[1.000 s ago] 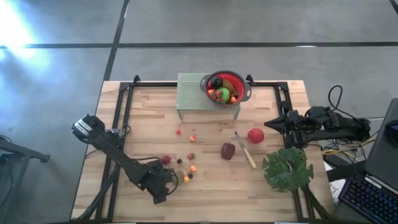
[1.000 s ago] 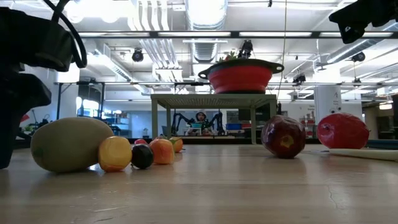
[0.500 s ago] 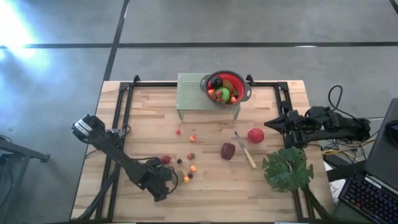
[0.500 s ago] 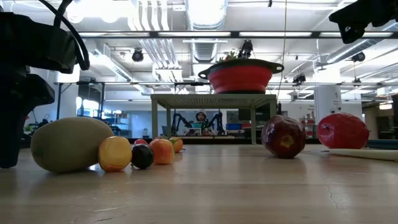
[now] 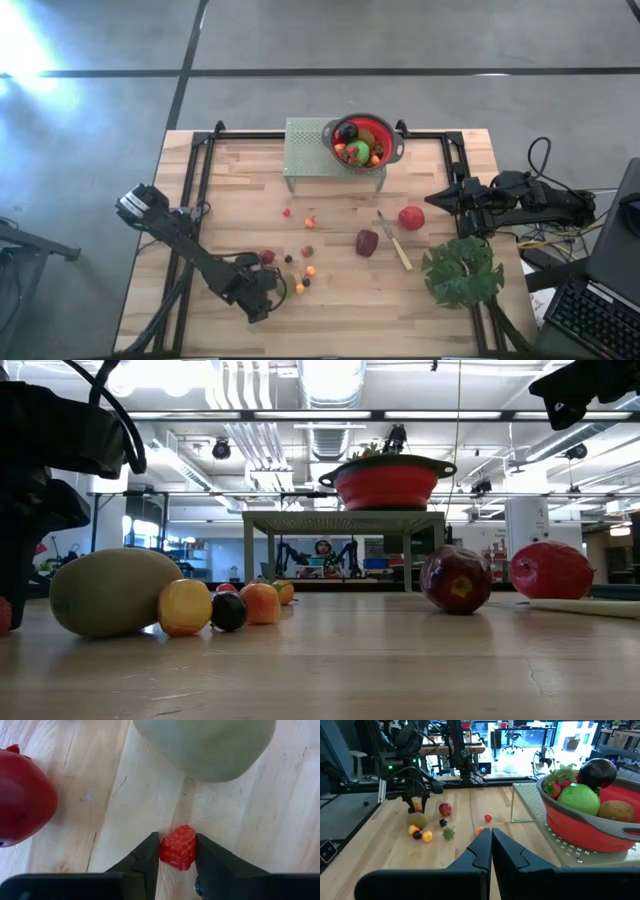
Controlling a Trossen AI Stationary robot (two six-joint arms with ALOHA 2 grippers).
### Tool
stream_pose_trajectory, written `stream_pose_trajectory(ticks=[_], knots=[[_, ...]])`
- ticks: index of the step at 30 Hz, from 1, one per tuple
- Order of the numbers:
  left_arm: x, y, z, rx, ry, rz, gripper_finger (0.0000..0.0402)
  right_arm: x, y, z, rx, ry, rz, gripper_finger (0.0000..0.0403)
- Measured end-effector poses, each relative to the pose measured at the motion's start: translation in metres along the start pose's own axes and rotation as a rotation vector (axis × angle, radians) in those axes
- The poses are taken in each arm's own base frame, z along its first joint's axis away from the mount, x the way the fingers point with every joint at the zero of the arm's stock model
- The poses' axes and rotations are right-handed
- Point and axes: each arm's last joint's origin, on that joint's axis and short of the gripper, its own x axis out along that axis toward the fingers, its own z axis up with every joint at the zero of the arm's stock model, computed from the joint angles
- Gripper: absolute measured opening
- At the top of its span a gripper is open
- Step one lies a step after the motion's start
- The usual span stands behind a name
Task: Pick & Place Fruit
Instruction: Put the red raspberry into the black strainer bowl on the shelf
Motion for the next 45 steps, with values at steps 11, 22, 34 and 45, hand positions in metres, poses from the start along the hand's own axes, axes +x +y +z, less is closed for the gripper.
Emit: stream_pose_trajectory(ticks=[11, 22, 34, 45], knots=[[-0.007, 0.001, 0.000, 0.001, -0.002, -0.016, 0.0122, 0.000, 0.000, 0.000, 0.000, 0.000, 0.000, 0.0008], [-0.034, 0.002, 0.028, -0.022, -0.223, 0.000, 0.0117, 0.000, 0.000, 0.000, 0.000, -0.001, 0.000, 0.0008], [-0.054, 0.014, 0.110, 0.110, -0.761, 0.054, 0.0120, 0.000, 0.000, 0.000, 0.000, 0.000, 0.000, 0.0008], [-0.090, 0.075, 0.186, 0.056, -1.228, 0.204, 0.0120, 0.000, 0.000, 0.000, 0.000, 0.000, 0.000, 0.0008]])
